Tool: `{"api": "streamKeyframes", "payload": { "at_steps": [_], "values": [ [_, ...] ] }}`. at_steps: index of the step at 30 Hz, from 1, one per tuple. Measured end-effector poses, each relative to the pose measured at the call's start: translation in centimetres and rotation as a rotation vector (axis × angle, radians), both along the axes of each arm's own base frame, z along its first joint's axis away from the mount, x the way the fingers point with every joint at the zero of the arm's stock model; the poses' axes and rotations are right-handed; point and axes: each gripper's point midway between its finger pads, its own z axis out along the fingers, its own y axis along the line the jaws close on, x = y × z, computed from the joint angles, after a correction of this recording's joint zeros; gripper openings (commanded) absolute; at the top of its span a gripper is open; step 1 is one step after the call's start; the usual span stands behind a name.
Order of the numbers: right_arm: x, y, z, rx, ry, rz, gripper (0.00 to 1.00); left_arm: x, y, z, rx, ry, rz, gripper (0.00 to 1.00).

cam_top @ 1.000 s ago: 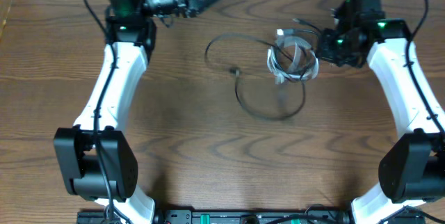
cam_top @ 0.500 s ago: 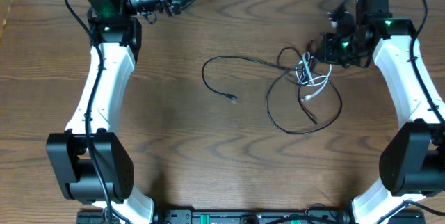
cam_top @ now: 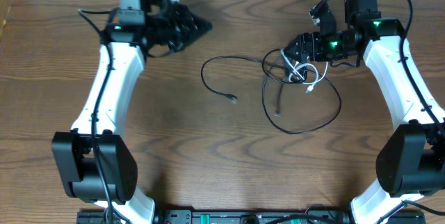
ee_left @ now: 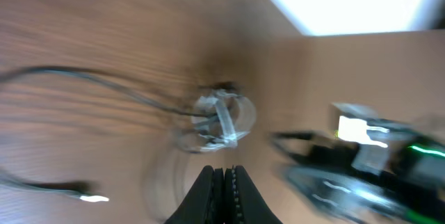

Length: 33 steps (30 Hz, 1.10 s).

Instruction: Untangle cables

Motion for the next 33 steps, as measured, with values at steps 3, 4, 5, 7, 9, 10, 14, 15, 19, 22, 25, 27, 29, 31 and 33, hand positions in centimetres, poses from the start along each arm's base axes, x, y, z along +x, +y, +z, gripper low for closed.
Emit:
{"api": "streamKeyframes", "payload": {
  "at_steps": [3, 4, 5, 7, 9, 10, 14, 15, 19, 22, 25, 27, 29, 31, 33],
  "values": [
    [-0.4, 0.6, 0.1, 0.011, 0.014, 0.014, 0.85, -0.7, 0.3, -2.6, 0.194, 0.005, 0.01, 0.07],
    [-0.6, 0.7, 0.2, 0.014, 0.02, 0.018, 0.88, -0.9, 0.4, -3.2, 0.25, 0.005, 0.011, 0.07],
    [-0.7, 0.8, 0.5, 0.015, 0.025, 0.02, 0.89, -1.0, 0.6, -3.7, 0.302, 0.006, 0.014, 0.07],
    [-0.6, 0.8, 1.4, 0.005, 0.023, 0.018, 0.91, -1.3, 1.3, -4.7, 0.415, 0.008, 0.027, 0.08],
    [-0.2, 0.5, 2.7, -0.014, 0.001, 0.009, 0.92, -1.5, 1.9, -5.4, 0.501, 0.008, 0.039, 0.07],
    [0.1, 0.3, 3.4, -0.024, -0.014, 0.004, 0.92, -1.6, 2.1, -5.6, 0.541, 0.007, 0.046, 0.07],
    [1.2, -0.5, 5.8, -0.078, -0.073, -0.028, 0.96, -1.9, 2.0, -6.0, 0.654, -0.018, 0.044, 0.08],
    [1.4, -0.8, 6.1, -0.092, -0.082, -0.039, 0.97, -2.0, 1.8, -6.0, 0.668, -0.023, 0.041, 0.07],
    [2.2, -2.8, 6.3, -0.144, -0.086, -0.111, 0.99, -2.6, 0.1, -6.0, 0.702, -0.047, 0.007, 0.09],
    [2.5, -5.1, 6.0, -0.172, -0.069, -0.173, 0.99, -3.3, -1.6, -6.0, 0.716, -0.069, -0.036, 0.25],
    [2.6, -7.4, 5.6, -0.2, -0.05, -0.232, 0.99, -4.1, -3.5, -6.0, 0.72, -0.095, -0.084, 0.35],
    [2.5, -9.0, 5.3, -0.223, -0.033, -0.271, 0.99, -4.6, -4.6, -6.0, 0.719, -0.105, -0.113, 0.37],
    [2.3, -10.3, 5.0, -0.246, -0.015, -0.3, 0.99, -5.1, -5.5, -6.1, 0.719, -0.111, -0.134, 0.38],
    [2.1, -11.3, 4.8, -0.267, 0.001, -0.325, 0.99, -5.4, -6.3, -6.6, 0.723, -0.111, -0.156, 0.38],
    [1.9, -12.0, 4.7, -0.278, 0.009, -0.34, 0.99, -5.5, -7.0, -7.4, 0.726, -0.106, -0.174, 0.41]
  ]
}}
